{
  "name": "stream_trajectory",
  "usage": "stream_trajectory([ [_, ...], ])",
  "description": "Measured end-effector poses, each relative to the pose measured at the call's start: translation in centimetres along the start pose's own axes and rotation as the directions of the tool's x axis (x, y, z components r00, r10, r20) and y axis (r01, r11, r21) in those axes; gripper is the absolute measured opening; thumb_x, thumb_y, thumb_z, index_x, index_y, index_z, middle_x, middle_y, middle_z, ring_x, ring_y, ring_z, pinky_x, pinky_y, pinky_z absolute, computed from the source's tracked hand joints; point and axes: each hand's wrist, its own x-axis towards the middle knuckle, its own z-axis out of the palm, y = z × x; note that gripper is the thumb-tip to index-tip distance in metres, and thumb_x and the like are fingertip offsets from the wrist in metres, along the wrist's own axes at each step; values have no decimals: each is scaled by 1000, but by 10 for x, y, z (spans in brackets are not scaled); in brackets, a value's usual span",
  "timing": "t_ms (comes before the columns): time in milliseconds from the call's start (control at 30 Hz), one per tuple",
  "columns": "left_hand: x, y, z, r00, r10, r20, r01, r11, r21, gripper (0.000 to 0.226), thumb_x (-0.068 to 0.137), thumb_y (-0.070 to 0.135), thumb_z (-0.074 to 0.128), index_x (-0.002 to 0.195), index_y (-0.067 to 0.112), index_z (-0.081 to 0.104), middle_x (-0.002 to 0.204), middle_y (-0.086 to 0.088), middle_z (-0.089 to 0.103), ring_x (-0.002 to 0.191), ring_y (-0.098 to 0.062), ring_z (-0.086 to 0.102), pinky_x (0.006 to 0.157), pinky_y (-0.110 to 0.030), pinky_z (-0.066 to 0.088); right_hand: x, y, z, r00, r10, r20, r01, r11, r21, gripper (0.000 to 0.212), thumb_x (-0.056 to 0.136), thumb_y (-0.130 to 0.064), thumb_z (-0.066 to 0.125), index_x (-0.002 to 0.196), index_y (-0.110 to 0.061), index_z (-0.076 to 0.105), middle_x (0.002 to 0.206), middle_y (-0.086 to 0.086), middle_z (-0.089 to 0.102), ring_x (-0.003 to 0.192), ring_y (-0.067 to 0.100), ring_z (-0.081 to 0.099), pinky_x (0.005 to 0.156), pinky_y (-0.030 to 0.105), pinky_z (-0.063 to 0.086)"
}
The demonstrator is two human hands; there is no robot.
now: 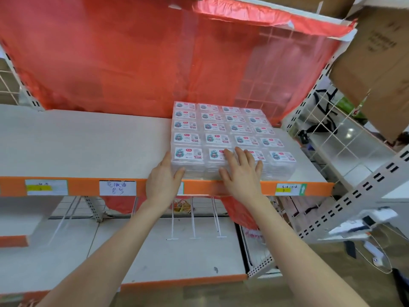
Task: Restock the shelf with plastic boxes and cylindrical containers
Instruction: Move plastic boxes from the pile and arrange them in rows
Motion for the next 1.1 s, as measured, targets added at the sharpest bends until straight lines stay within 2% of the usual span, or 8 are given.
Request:
stream_trajectory([
  [233, -1, 5, 5, 998, -20, -61, 24, 998, 65, 40, 92, 26, 54, 129, 13, 46, 103, -12, 66, 92, -34, 60, 67, -31, 41, 1, 7, 2, 999, -41, 19, 41, 999, 0, 52, 96, -38, 38, 145, -26, 26, 153, 5, 21, 141, 25, 10, 110, 55, 5],
  [300, 0, 4, 5, 999, -17, -45, 21, 996, 84, 40, 91, 28, 54, 127, 11, 46, 106, -12, 65, 93, -33, 60, 66, -29, 39, 2, 7, 0, 998, -53, 18, 52, 999, 11, 51, 95, -37, 38, 144, -25, 28, 152, 6, 22, 140, 26, 10, 109, 56, 6],
  [400, 1, 3, -1, 1000, -13, -6, 13, 992, 129, 51, 91, 32, 53, 134, 9, 39, 122, -12, 58, 106, -31, 56, 72, -31, 40, 4, 0, -2, 996, -89, -6, 89, 996, 26, 49, 95, -36, 40, 141, -24, 32, 151, 7, 23, 140, 27, 10, 108, 57, 7],
  [467, 0, 3, -9, 1000, 15, 0, -14, 987, 161, 59, 91, 31, 54, 140, 7, 32, 135, -14, 49, 119, -32, 48, 83, -36, 42, 6, -10, -4, 994, -110, -17, 111, 993, 41, 49, 95, -36, 41, 141, -23, 32, 152, 7, 22, 140, 27, 9, 108, 56, 7],
  [600, -3, -1, -34, 997, 72, 23, -76, 964, 256, 59, 91, 34, 50, 142, 12, 30, 145, -9, 37, 130, -27, 36, 98, -39, 36, 11, -37, -4, 984, -178, -11, 178, 983, 55, 52, 95, -38, 38, 144, -24, 28, 153, 5, 20, 141, 25, 8, 108, 55, 6],
  [733, -6, -13, -70, 996, 85, 30, -90, 912, 401, 56, 92, 39, 46, 140, 11, 37, 143, -10, 39, 131, -27, 34, 101, -40, 34, 16, -76, -1, 964, -264, 15, 262, 961, 90, 51, 96, -38, 37, 143, -24, 28, 153, 4, 18, 141, 25, 6, 109, 55, 5],
  [833, -10, -24, -99, 999, 40, 4, -37, 888, 459, 57, 91, 43, 40, 137, 10, 41, 141, -11, 41, 130, -28, 34, 100, -41, 34, 20, -106, 2, 946, -324, 23, 321, 943, 82, 51, 96, -39, 36, 144, -23, 27, 152, 4, 20, 141, 25, 8, 108, 55, 7],
  [1100, -30, -81, -185, 994, -63, -88, 98, 872, 480, 67, 80, 47, 32, 134, 8, 45, 137, -14, 45, 127, -31, 37, 99, -43, 36, 22, -206, 15, 888, -458, 38, 455, 888, 65, 51, 96, -40, 37, 143, -24, 28, 152, 4, 22, 140, 25, 11, 108, 52, 12],
])
